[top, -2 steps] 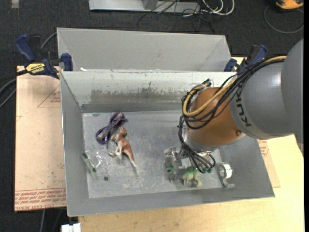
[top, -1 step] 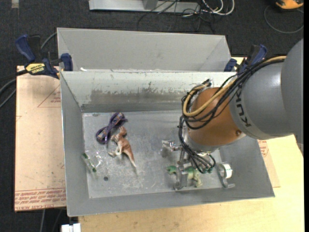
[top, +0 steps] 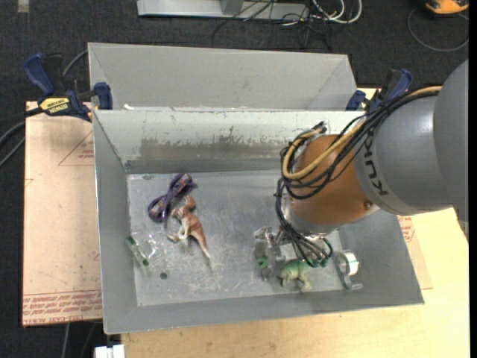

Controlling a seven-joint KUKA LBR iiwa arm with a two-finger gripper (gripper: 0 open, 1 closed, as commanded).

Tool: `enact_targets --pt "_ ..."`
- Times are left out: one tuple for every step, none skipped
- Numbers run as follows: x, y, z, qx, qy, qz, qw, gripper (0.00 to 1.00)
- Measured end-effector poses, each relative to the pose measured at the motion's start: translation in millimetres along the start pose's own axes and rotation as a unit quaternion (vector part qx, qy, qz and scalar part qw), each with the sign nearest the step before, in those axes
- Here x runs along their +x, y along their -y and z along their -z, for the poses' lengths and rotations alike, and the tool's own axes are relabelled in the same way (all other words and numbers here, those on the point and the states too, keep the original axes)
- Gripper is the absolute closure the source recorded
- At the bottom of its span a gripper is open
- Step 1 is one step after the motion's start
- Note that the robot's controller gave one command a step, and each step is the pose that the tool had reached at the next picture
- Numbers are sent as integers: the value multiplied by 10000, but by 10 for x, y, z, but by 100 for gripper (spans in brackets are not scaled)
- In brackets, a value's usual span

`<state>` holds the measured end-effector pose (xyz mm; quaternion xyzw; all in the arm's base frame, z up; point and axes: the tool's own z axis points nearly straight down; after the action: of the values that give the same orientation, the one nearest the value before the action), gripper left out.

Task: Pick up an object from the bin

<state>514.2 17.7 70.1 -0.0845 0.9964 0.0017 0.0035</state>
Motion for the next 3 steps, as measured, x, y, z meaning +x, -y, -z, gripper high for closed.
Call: enact_targets --pt "0 0 0 0 1 1 10000 100" --pt "155 12 796 -6 -25 91 10000 100" --pt "-74 1 1460 -5 7 184 9998 0"
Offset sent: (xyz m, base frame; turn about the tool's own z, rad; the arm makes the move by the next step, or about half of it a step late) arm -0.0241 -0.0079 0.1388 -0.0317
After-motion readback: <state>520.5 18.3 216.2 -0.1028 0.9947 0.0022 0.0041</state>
